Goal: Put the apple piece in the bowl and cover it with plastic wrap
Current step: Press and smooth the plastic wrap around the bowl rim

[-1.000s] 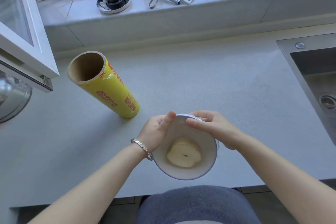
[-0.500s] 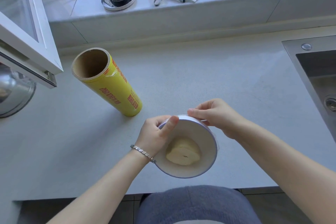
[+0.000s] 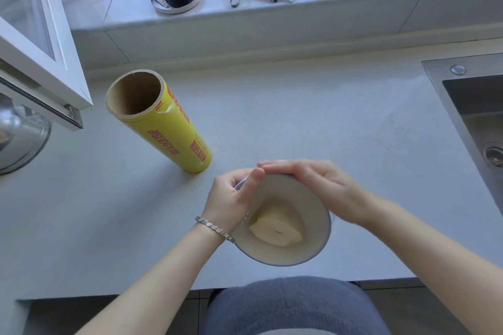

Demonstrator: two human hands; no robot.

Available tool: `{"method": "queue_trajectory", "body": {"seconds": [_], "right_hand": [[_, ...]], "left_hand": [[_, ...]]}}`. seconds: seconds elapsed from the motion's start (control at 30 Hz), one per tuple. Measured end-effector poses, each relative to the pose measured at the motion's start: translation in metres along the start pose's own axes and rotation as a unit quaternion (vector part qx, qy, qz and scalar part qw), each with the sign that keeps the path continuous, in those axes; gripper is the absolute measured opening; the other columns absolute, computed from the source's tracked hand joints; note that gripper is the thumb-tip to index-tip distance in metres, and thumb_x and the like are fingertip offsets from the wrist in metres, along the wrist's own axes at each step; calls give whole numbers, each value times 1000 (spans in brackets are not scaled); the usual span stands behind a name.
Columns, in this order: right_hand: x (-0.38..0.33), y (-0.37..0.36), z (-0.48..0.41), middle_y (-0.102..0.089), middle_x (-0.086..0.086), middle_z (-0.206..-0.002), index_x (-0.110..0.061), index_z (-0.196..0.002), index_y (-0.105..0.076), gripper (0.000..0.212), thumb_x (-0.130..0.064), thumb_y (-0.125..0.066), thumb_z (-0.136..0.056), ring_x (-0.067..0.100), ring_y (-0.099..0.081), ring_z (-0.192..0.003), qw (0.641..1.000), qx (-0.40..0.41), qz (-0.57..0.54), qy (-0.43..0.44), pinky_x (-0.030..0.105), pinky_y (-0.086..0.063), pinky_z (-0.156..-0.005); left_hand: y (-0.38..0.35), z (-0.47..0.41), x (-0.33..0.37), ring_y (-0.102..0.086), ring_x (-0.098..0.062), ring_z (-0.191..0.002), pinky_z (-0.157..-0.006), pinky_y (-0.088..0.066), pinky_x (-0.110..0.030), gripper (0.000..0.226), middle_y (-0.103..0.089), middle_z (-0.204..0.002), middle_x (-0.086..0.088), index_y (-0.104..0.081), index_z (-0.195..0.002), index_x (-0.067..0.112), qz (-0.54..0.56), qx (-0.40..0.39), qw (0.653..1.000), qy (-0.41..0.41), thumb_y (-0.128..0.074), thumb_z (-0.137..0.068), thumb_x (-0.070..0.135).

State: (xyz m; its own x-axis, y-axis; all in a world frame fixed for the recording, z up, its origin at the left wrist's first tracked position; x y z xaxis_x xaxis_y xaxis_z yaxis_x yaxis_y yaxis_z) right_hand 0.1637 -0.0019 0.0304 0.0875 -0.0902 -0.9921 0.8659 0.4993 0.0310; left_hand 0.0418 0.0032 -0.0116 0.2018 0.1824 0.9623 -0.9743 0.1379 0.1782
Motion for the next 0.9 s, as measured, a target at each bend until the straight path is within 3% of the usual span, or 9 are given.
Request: {"method": "queue_trajectory", "body": {"seconds": [0.07,0.13,0.23,0.37,0.43,0.57,0.67,0.77,0.9], "right_hand": [[15,-7,2,-60,-16,-120,-26,-115,-59,43,-49,-34,-89,-9,-54,-112,999,-21,4,-31,8,-39,-92],[30,-4,3,-65,-24,-114,-38,-111,-63,55,-72,-36,-77,-6,-57,-109,997,-16,3,-70,10,-43,-87],[46,0,7,-61,-32,-110,-45,-107,-60,74,-90,-28,-58,-16,-55,-104,992,-34,32,-116,6,-42,-87],[37,13,10,-46,-20,-138,-48,-117,-53,80,-91,-17,-60,-11,-35,-130,997,16,28,-67,26,-20,-115],[24,5,9,-43,-15,-142,-44,-120,-52,79,-88,-19,-64,-8,-32,-133,999,6,11,-32,16,-20,-111],[32,-4,7,-51,-18,-132,-37,-119,-54,85,-90,-23,-60,-11,-41,-125,998,-3,1,-55,0,-31,-96],[51,4,7,-60,-13,-125,-36,-109,-63,84,-92,-33,-53,-4,-53,-117,994,10,-22,-109,7,-39,-96],[67,3,15,-70,-5,-106,-31,-101,-68,75,-84,-54,-50,11,-65,-101,986,-6,-72,-152,27,-50,-90],[71,14,17,-67,-3,-86,-23,-94,-66,34,-48,-58,-73,11,-64,-80,981,83,-110,-140,22,-50,-72]], "left_hand": [[-2,-3,-2,-59,9,-61,-59,-44,-8,65,-66,-59,21,-74,-82,9,8,-18,1000,0,-58,-61,69],[-2,-1,-8,-67,-2,-86,-77,-52,-18,98,-74,-91,5,-70,-100,6,-6,-21,1000,13,-56,-45,86],[2,1,-13,-62,16,-74,-69,-47,-5,111,-68,-85,18,-69,-101,11,3,0,999,38,-49,-29,94],[9,1,-12,-56,5,-61,-58,-44,-11,70,-66,-58,18,-73,-67,34,4,21,999,27,-48,-39,93],[14,-1,-11,-53,0,-61,-58,-43,-16,53,-63,-59,14,-70,-60,35,-4,27,999,26,-54,-49,84],[16,-3,-11,-54,10,-52,-52,-41,-7,26,-63,-50,21,-67,-65,30,-7,38,999,34,-55,-67,53],[19,3,-19,-40,-6,-45,-46,-34,-16,39,-48,-46,8,-61,-53,20,7,64,996,55,-53,-68,55],[27,7,-24,-41,-15,-68,-65,-34,-29,63,-47,-69,-7,-54,-68,10,37,117,989,87,-53,-68,73],[16,12,-41,-63,-21,-79,-81,-48,-37,45,-71,-67,10,-66,-66,20,141,131,968,163,-42,-87,53]]}}
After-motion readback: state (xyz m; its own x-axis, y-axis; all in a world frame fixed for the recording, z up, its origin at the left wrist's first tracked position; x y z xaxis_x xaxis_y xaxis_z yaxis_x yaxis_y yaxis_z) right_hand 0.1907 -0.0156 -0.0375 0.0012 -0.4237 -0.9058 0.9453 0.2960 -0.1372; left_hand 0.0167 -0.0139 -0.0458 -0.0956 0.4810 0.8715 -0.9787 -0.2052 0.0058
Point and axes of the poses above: each hand's wrist, its own z-axis away from the middle knuckle, its own y-axis out of the back of the hand, x = y × z, the point moved 9 cm from there along -z, towards the middle knuckle
